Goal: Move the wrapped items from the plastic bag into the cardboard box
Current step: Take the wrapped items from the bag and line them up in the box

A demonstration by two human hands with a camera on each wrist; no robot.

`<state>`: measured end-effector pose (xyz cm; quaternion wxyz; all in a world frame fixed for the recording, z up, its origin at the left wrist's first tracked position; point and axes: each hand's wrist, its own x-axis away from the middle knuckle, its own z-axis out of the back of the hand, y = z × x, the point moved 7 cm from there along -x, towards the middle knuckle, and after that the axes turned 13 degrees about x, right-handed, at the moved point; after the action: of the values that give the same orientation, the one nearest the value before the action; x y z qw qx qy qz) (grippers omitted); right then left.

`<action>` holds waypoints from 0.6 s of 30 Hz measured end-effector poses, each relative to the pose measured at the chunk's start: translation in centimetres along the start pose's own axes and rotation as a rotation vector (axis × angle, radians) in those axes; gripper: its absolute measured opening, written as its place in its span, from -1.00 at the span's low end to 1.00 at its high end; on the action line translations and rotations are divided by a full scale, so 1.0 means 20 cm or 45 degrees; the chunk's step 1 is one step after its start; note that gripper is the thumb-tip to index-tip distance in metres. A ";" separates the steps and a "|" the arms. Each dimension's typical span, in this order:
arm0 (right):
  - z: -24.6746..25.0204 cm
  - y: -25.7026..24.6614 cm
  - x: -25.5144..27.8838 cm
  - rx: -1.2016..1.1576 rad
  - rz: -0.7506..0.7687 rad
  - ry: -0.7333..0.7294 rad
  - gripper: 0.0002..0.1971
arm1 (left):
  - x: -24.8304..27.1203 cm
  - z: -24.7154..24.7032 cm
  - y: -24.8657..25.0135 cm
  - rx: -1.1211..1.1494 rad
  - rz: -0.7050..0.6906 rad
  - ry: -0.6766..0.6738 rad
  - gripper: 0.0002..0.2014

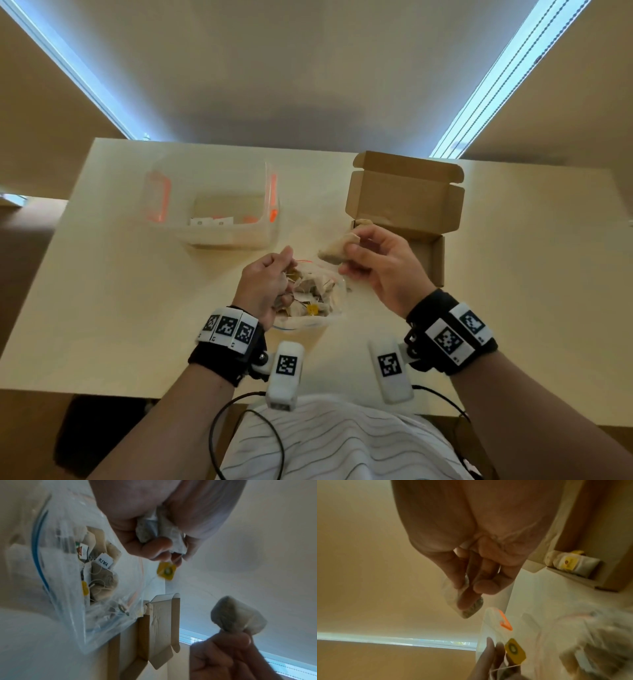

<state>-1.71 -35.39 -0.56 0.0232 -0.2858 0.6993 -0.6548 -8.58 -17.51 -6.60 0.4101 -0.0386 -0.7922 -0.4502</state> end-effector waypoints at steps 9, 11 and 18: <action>0.06 -0.17 0.02 0.560 0.194 -0.141 -0.63 | -0.03 0.08 0.09 -0.692 -0.367 -0.010 -0.91; 0.07 -0.22 0.02 0.736 0.243 -0.112 -0.67 | -0.02 0.08 0.13 -1.007 -0.479 -0.012 -0.93; 0.04 -0.25 0.00 0.993 0.207 -0.239 -0.62 | 0.10 -0.13 0.21 -0.693 -0.499 -0.356 -0.90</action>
<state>0.45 -35.98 3.89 0.2452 -0.2579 0.4138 -0.8379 -6.61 -17.57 -1.73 0.1785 -0.0548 -0.6841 -0.7050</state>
